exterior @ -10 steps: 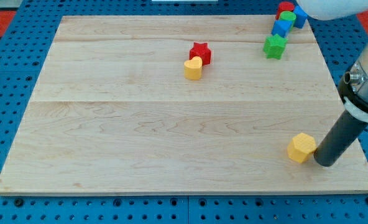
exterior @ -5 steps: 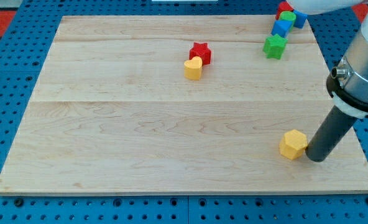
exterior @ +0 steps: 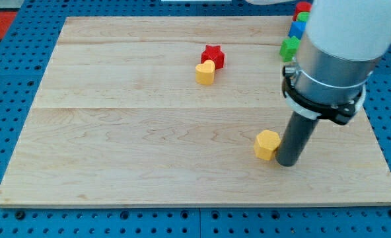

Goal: Slide yellow hexagon towards the yellow heart

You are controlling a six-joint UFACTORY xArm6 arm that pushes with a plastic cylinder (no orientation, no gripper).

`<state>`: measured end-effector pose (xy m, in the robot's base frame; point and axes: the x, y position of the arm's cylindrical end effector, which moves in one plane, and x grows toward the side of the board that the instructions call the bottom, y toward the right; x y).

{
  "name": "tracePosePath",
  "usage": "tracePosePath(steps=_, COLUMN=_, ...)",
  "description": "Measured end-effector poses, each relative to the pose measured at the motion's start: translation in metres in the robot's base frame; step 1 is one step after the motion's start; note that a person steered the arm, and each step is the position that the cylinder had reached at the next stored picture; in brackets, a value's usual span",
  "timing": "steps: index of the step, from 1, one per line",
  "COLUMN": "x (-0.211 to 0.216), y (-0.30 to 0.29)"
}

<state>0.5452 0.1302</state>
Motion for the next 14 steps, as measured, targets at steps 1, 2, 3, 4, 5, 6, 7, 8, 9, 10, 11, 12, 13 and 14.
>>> tracePosePath(steps=1, x=-0.011, y=-0.012)
tracePosePath(steps=2, x=-0.018, y=-0.027)
tracePosePath(steps=3, x=-0.019, y=-0.049)
tracePosePath(steps=4, x=-0.02, y=-0.072)
tracePosePath(steps=5, x=-0.023, y=-0.091)
tracePosePath(steps=6, x=-0.028, y=-0.104)
tracePosePath(steps=7, x=-0.028, y=-0.105)
tracePosePath(steps=8, x=-0.028, y=-0.105)
tracePosePath(steps=9, x=-0.028, y=-0.098)
tracePosePath(steps=10, x=-0.028, y=-0.089)
tracePosePath(steps=11, x=-0.03, y=-0.086)
tracePosePath(steps=12, x=-0.04, y=-0.086)
tracePosePath(steps=13, x=-0.053, y=-0.086)
tracePosePath(steps=14, x=-0.067, y=-0.086)
